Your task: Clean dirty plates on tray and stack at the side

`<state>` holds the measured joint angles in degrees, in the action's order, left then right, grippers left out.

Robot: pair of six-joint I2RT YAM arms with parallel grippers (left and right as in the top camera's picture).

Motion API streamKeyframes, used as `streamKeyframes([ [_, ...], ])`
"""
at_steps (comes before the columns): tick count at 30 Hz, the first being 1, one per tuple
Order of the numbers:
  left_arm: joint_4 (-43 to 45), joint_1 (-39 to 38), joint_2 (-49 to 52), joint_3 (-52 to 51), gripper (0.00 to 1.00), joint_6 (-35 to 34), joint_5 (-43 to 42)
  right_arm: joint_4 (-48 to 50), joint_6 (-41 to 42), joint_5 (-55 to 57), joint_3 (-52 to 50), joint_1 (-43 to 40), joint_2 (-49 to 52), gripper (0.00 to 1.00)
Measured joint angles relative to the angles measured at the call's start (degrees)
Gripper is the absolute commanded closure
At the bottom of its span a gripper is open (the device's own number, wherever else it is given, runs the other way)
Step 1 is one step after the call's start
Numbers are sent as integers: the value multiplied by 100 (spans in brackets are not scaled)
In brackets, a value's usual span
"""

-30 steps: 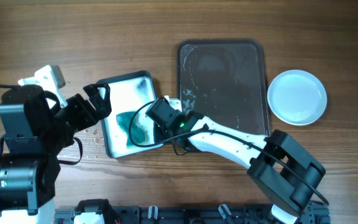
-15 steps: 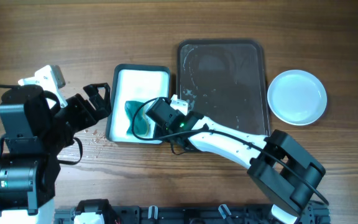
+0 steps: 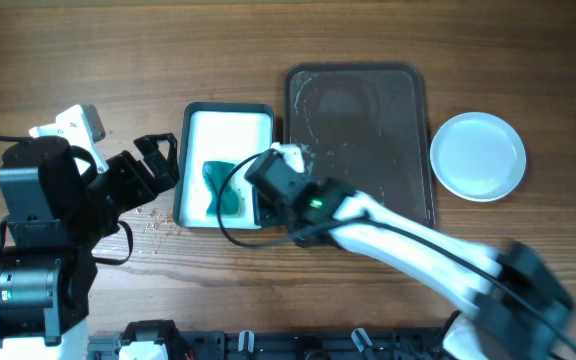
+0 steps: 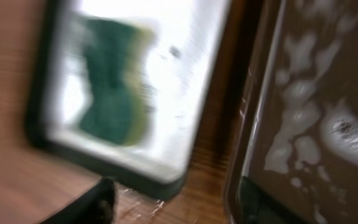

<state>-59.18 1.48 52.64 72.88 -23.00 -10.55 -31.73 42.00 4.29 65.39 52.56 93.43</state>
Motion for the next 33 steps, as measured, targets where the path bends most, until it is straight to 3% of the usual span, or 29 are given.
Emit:
streamKeyframes([
  [6, -2, 0, 0, 0, 0, 0, 0, -90, -378, 22, 7, -17, -2728, 0],
  [13, 0, 0, 0, 0, 0, 0, 0, -927, -866, 476, 24, -22, -4422, 0],
  [20, 0, 0, 0, 0, 0, 0, 0, -1189, -1390, 2063, -199, -186, -5888, 0],
  [23, -4, 0, 0, 0, 0, 0, 0, -374, -1987, 1930, -953, -1119, -6059, 0],
  [27, -2, 0, 0, 0, 0, 0, 0, 1390, -2889, 286, -2472, -2999, -6170, 0],
  [30, -2, 0, 0, 0, 0, 0, 0, 1685, -2929, -603, -3720, -4030, -6704, 0],
  [33, 2, 0, 0, 0, 0, 0, 2, 1749, -2726, -942, -4542, -4472, -7519, 0],
])
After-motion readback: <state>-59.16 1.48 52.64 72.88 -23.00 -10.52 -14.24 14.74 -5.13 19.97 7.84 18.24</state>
